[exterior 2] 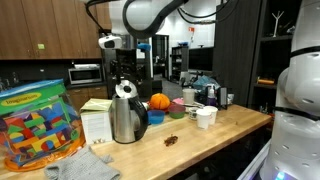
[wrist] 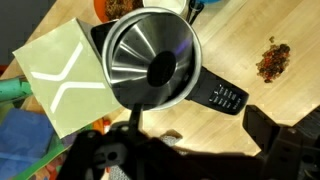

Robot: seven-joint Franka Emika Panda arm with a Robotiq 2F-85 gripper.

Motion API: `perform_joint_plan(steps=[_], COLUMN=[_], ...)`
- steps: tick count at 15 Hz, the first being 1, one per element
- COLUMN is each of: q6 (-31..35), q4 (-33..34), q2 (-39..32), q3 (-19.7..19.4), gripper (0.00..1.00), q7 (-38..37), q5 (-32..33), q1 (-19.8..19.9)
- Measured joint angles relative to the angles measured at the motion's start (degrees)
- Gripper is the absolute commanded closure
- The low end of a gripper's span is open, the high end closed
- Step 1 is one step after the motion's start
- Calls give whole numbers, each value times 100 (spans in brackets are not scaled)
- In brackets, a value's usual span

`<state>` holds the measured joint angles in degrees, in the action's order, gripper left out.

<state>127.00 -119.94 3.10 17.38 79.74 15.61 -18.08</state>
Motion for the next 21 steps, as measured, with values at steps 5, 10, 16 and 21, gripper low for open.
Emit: perform_joint_plan(steps=[5,10,16,21], q6=[-114,68,536,680], q4=[93,64,41,37], q2=[-17,-156,-351,-449], q3=[1,-78,-158,-165], gripper=[0,0,0,0], q7=[-25,-161,-381,-382], q5=[68,388,827,830], q1=[19,128,248,250])
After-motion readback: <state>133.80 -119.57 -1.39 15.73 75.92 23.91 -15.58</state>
